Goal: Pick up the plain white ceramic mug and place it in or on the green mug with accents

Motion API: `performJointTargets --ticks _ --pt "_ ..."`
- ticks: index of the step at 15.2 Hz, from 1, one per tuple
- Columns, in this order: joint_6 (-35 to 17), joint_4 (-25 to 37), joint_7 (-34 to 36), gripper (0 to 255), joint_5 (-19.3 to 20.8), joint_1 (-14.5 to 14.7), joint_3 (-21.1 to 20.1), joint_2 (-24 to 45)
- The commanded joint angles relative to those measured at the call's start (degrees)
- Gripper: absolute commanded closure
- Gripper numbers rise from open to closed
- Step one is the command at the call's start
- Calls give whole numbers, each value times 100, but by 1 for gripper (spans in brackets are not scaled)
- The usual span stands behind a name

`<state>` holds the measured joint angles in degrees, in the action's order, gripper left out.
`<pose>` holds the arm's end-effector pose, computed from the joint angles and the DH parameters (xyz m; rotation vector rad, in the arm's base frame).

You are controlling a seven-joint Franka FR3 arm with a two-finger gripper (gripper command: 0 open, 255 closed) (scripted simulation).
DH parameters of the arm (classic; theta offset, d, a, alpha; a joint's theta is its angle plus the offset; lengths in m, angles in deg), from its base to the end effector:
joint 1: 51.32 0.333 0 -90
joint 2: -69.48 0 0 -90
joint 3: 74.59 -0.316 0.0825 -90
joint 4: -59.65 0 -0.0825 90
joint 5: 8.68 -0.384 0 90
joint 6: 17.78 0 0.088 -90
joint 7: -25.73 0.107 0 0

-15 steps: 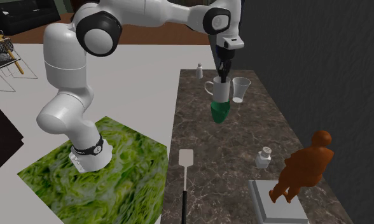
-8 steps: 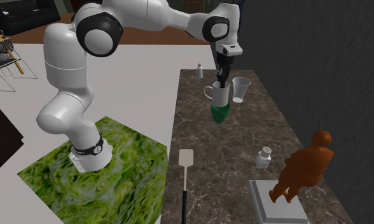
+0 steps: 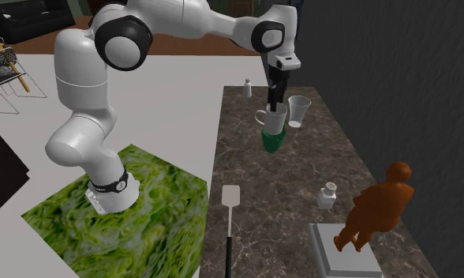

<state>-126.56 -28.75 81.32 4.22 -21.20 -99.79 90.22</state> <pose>0.4201 0.5140 0.4627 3.1280 0.0588 0.1079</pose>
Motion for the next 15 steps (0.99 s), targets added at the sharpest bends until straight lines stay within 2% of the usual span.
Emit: performJointTargets --ticks 1,3,7,15 --pt "-1 -2 1 0 0 0 0 1" --pt "6 6 -4 0 0 -2 1 2" --pt "693 626 -60 0 -59 55 -39 -77" --pt "693 626 -60 0 -59 55 -39 -77"
